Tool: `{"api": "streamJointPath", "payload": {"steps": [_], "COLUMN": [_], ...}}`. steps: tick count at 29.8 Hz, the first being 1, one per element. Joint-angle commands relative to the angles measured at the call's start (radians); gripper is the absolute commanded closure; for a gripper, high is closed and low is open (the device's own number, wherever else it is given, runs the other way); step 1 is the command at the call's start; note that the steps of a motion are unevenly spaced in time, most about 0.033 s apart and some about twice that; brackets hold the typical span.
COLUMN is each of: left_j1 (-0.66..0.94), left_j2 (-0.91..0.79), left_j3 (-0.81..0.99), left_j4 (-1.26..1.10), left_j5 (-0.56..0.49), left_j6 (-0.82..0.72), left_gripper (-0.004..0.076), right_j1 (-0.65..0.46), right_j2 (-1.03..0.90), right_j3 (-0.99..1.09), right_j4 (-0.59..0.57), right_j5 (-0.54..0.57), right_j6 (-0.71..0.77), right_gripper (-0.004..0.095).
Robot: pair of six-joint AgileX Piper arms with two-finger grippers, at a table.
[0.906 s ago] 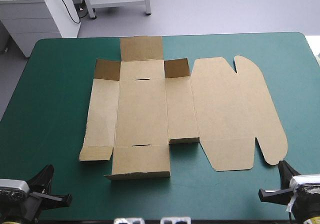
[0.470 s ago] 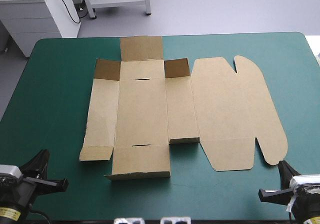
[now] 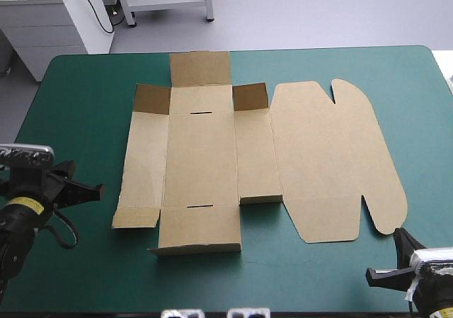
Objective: Fold the box
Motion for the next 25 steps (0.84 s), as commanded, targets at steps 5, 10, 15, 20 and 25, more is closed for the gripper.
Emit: {"api": "streamJointPath", "payload": {"steps": [5,10,15,20,25], "left_j1": [0.001,0.010,0.149,0.381,0.533], "left_j2": [0.209,0.321,0.406,0.475,0.603], "left_j3": [-0.099,-0.102,-0.132,-0.161,-0.218], "left_j4": [-0.002,-0.004,-0.196,-0.764,-1.005], "left_j5": [-0.054,-0.046,-0.044,0.078,0.272], "left_j6": [0.078,0.141,0.259,0.696,0.831], "left_gripper": [0.0717,0.0709,0.0709,0.0709,0.0709], "right_j1": [-0.005,-0.005,-0.005,-0.005,-0.005], "right_j2": [-0.023,-0.023,-0.023,-0.023,-0.023], "right_j3": [-0.023,-0.023,-0.023,-0.023,-0.023], "right_j4": [0.006,0.006,0.006,0.006,0.006], "right_j5": [-0.074,-0.074,-0.074,-0.074,-0.074], "right_j6": [-0.003,-0.003,-0.003,-0.003,-0.003], "right_gripper": [0.0928,0.0928,0.0928,0.0928,0.0928]}}
